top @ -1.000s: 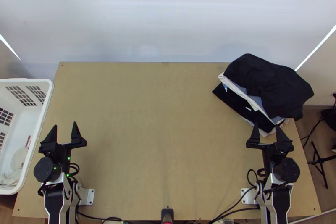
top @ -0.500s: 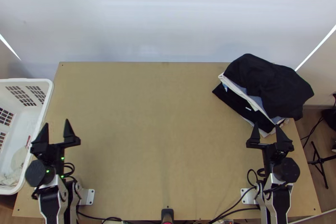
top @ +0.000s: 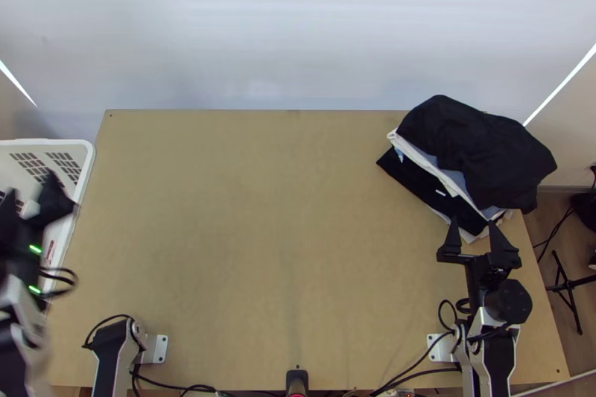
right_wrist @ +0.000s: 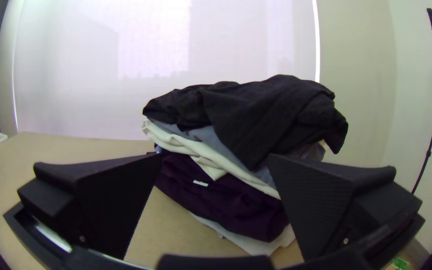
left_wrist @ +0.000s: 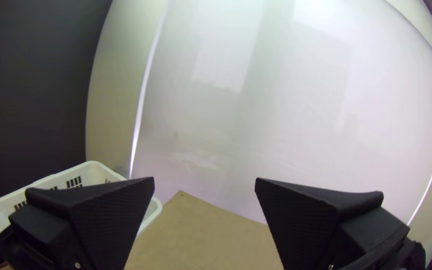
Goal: Fold the t-shirt
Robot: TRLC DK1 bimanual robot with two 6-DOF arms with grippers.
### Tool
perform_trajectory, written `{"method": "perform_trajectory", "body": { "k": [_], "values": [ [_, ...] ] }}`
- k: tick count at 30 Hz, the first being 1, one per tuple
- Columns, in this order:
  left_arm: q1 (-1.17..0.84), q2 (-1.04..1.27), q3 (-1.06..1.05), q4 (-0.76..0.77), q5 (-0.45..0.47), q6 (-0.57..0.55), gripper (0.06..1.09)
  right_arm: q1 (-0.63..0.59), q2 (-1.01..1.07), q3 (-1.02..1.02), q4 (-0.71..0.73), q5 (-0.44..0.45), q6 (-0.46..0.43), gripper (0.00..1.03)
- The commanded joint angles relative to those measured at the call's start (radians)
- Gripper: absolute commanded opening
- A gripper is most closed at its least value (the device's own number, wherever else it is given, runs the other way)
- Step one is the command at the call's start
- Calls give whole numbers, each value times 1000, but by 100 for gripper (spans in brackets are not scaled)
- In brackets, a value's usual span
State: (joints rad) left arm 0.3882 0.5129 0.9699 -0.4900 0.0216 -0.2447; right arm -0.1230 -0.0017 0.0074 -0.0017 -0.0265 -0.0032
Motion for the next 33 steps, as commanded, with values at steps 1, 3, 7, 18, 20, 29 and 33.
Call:
{"method": "perform_trajectory", "body": {
  "k": [1,3,7,18,20,29,33],
  "values": [
    [244,447,559,-355,1,-79,104,0,0,0,0,0,0,98],
    [330,602,696,-470,5,-80,104,0,0,0,0,0,-1,98],
    [489,940,995,-703,3,-76,104,0,0,0,0,0,0,98],
    [718,1477,1267,-682,-123,119,104,0,0,0,0,0,0,98],
    [735,1544,1267,-664,-170,180,104,0,0,0,0,0,0,98],
    [761,1799,1274,-647,-299,360,104,0,0,0,0,0,0,98],
    [764,1885,1256,-679,-330,398,104,0,0,0,0,0,0,98]
  ]
}}
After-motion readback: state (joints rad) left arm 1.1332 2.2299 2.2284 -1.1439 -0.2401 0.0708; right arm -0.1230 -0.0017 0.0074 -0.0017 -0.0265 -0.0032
